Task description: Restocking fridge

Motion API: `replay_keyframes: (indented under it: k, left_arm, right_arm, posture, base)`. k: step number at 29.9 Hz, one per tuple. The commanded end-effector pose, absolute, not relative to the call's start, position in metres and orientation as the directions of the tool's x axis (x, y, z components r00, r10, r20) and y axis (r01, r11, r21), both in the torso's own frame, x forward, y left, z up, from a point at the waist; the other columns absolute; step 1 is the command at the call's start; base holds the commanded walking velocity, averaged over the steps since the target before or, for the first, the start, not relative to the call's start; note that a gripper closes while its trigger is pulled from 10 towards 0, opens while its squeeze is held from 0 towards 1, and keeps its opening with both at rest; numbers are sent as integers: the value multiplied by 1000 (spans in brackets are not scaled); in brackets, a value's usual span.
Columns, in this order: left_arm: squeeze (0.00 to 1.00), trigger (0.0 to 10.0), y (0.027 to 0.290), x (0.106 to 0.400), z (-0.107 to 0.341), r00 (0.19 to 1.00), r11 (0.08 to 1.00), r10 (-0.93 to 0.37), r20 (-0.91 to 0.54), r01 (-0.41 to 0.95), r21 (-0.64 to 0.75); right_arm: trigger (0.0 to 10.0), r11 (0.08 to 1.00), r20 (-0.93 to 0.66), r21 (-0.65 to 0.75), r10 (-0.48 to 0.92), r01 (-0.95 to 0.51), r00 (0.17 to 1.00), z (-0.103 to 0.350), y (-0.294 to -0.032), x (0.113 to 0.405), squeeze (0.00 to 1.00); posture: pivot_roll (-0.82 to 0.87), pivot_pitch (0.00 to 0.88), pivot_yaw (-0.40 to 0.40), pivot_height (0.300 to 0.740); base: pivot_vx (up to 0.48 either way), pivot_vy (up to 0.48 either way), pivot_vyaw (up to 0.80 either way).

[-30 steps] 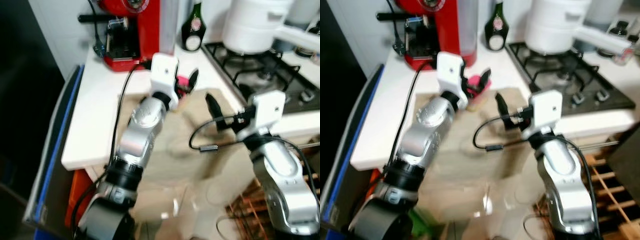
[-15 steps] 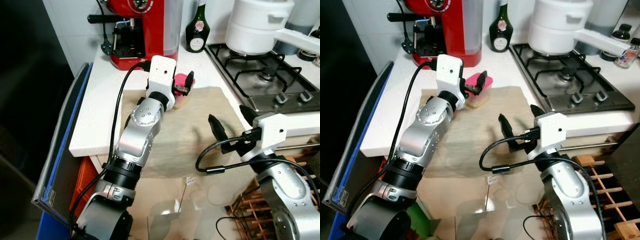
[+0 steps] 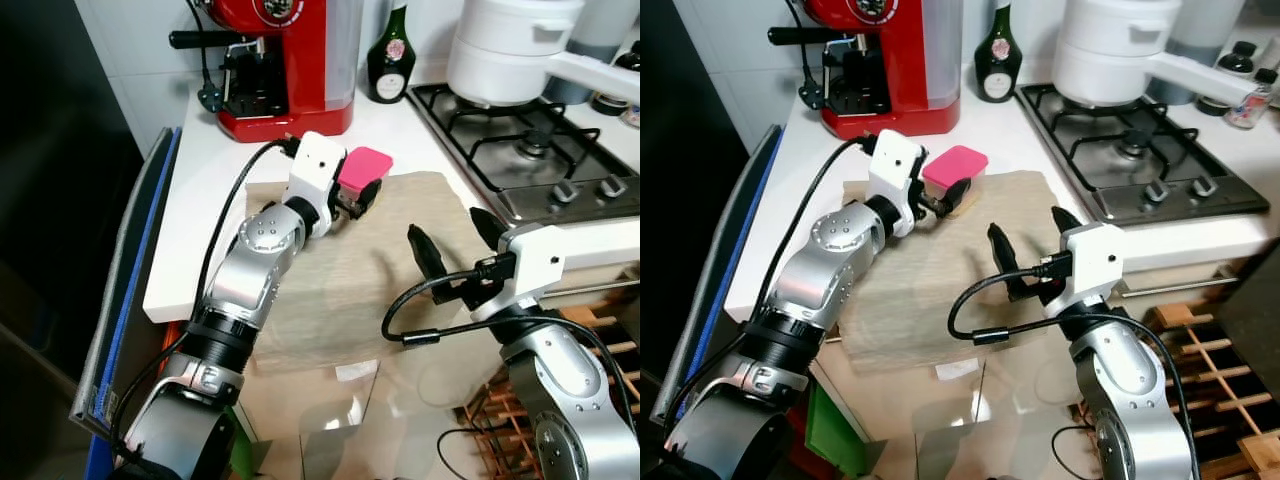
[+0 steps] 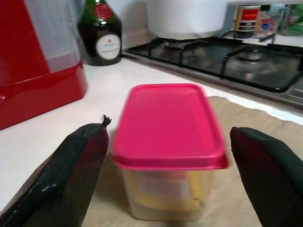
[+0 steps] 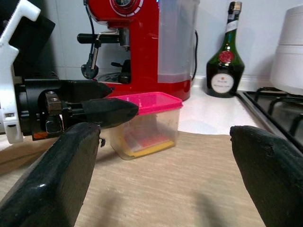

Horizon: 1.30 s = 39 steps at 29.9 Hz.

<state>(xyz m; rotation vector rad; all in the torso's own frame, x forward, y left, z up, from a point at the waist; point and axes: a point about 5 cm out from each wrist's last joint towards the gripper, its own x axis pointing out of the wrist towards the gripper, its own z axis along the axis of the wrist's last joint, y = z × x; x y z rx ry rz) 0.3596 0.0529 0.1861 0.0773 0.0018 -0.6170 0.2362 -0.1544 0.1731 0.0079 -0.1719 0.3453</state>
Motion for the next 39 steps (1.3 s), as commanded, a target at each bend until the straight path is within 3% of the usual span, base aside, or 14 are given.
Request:
replay_keyframes:
  k: [1, 10, 24, 25, 26, 27, 39]
  left_arm:
    - [1000, 10000, 60, 368, 191, 834, 833, -551, -13, 551, 43]
    - [1000, 10000, 62, 377, 190, 839, 839, -543, -8, 543, 0]
    - [1000, 10000, 47, 376, 177, 752, 751, -659, -28, 655, -88]
    - [682, 10000, 48, 376, 177, 748, 747, -663, -29, 659, -90]
    - [682, 10000, 48, 376, 176, 746, 745, -665, -30, 661, -90]
    - [0, 10000, 48, 377, 176, 744, 743, -668, -29, 663, -91]
    - [0, 10000, 41, 374, 164, 731, 731, -681, -42, 677, -79]
  right_arm:
    - [10000, 940, 188, -32, 339, -340, 922, 176, -151, 236, 0]
    - [10000, 946, 191, -42, 324, -323, 926, 178, -152, 231, 0]
    - [10000, 955, 179, -58, 296, -290, 938, 180, -157, 224, 0]
    - [10000, 956, 177, -59, 294, -288, 939, 180, -158, 223, 0]
    - [10000, 956, 176, -60, 292, -286, 940, 180, -158, 222, 0]
    - [10000, 957, 175, -61, 290, -283, 941, 180, -159, 222, 0]
    - [10000, 962, 170, -62, 271, -265, 947, 180, -160, 219, 0]
  posture:
    - [-141, 0, 73, 740]
    - [-176, 0, 81, 740]
    - [-223, 0, 92, 740]
    - [-227, 0, 95, 740]
    - [-229, 0, 96, 740]
    - [-234, 0, 98, 740]
    - [-242, 0, 104, 740]
  base:
    - [0, 0, 0]
    - [0, 0, 0]
    - [0, 0, 0]
    - [0, 0, 0]
    - [0, 0, 0]
    - [0, 0, 0]
    - [0, 0, 0]
